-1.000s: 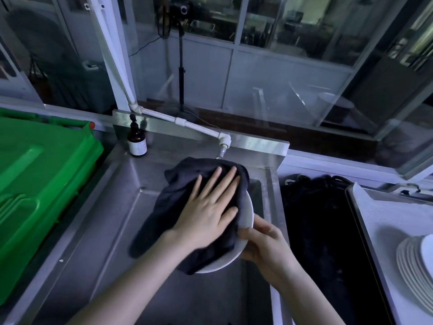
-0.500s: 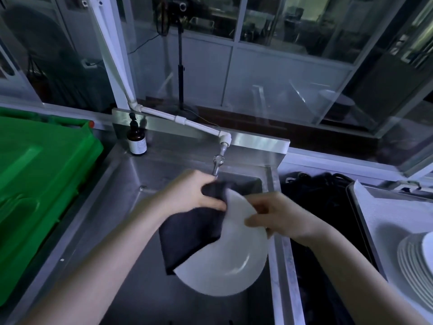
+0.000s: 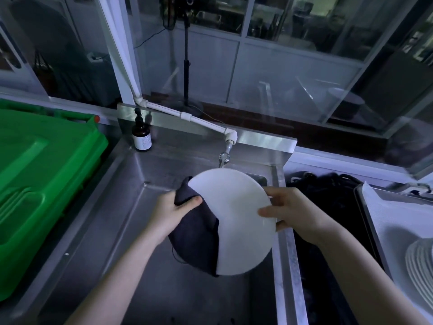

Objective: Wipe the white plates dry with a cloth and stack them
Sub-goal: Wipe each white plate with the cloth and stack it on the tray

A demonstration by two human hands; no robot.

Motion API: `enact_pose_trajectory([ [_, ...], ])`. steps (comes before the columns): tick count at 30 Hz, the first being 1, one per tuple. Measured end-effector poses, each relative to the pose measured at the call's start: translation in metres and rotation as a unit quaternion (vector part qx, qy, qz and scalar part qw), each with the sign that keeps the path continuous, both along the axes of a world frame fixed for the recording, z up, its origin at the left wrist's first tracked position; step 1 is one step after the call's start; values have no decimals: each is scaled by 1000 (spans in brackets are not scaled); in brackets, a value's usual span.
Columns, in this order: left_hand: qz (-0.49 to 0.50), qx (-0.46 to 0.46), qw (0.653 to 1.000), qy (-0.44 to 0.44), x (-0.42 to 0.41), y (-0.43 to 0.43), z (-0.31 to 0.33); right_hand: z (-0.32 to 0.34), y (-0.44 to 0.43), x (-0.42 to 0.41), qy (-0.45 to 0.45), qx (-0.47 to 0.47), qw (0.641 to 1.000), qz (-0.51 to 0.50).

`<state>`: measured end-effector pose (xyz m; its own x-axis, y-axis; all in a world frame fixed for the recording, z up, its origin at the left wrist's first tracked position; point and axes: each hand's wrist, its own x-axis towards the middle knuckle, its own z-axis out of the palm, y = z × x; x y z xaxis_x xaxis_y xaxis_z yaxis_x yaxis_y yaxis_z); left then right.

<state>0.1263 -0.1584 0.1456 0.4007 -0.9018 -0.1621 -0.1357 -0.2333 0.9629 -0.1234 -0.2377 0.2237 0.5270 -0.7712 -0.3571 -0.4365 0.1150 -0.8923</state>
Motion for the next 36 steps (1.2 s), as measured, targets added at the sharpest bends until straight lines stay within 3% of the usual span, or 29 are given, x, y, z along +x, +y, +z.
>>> enact_pose_trajectory([
  [3, -158, 0, 970, -185, 4, -16, 16, 8, -2, 16, 93, -64, 988, 109],
  [5, -234, 0, 949, -212, 1, -25, 21, 4, 2, 29, 131, -77, 978, 141],
  [7, -211, 5, 957, -200, 7, -26, 20, 4, 2, 30, 99, -44, 988, 106],
  [9, -91, -20, 989, -116, 16, -20, 7, 5, -5, 20, 35, -7, 999, 34],
  [11, 62, -18, 998, 26, 8, -10, -8, -1, -10, 16, -29, 22, 997, -69],
  [14, 251, 51, 945, 203, -25, -6, -27, -27, 6, 35, -112, 59, 968, -217],
  [16, 320, 75, 906, 267, -33, -10, -30, -48, 26, 47, -153, 80, 944, -282],
  [20, 269, 29, 941, 203, -20, -15, -23, -54, 29, 35, -154, 94, 953, -243],
  [24, 148, -26, 989, 7, -13, -15, 1, -19, -4, 25, -56, -125, 978, -160],
  [26, 38, -44, 995, -78, -11, -17, 15, -4, -12, 31, 25, -249, 967, -37],
  [28, -63, -63, 987, -131, -12, -17, 24, -4, -11, 38, 88, -315, 943, 70],
  [30, -106, -69, 983, -133, -12, -16, 28, -8, -6, 40, 79, -349, 930, 90],
  [32, -89, -71, 987, -114, -11, -11, 27, -14, -7, 36, 66, -357, 930, 53],
  [36, 75, -23, 994, 73, -19, 1, 3, -31, -3, 26, -13, -263, 946, -192],
])
